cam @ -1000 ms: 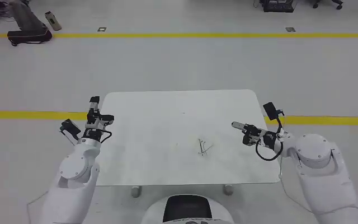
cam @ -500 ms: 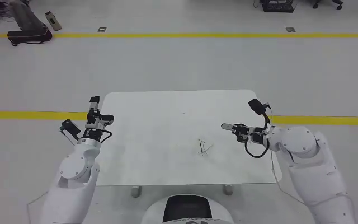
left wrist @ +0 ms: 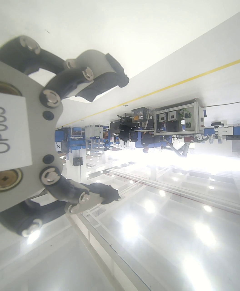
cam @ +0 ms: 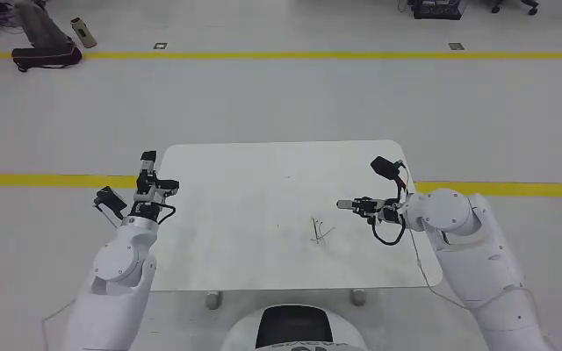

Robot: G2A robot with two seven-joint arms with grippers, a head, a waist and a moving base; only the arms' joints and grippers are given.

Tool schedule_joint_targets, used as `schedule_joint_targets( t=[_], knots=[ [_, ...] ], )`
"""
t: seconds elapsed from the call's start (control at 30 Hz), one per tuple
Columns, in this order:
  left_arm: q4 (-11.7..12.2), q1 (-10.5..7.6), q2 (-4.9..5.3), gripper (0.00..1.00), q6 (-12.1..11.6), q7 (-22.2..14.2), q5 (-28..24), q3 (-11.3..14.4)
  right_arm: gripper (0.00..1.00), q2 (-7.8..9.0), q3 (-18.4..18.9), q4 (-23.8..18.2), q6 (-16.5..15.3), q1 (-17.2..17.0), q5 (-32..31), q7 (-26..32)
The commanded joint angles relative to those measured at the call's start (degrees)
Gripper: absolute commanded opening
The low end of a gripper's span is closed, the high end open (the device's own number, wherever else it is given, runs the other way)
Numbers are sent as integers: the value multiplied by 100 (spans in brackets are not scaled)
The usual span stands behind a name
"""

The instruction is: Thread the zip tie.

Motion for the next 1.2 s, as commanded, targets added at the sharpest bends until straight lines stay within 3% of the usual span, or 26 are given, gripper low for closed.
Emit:
schedule_joint_targets(
  t=[0.0,0.57,0.9,1.17],
  knots=[
    [0,0,0,100,0,0,0,0,100,0,-1,0,0,0,-1,0],
    [0,0,0,100,0,0,0,0,100,21,-69,63,-123,95,-174,-54],
    [0,0,0,100,0,0,0,0,100,-24,-1110,312,0,858,-1173,397],
    [0,0,0,100,0,0,0,0,100,-112,-1573,454,0,1110,-1801,522]
  ],
)
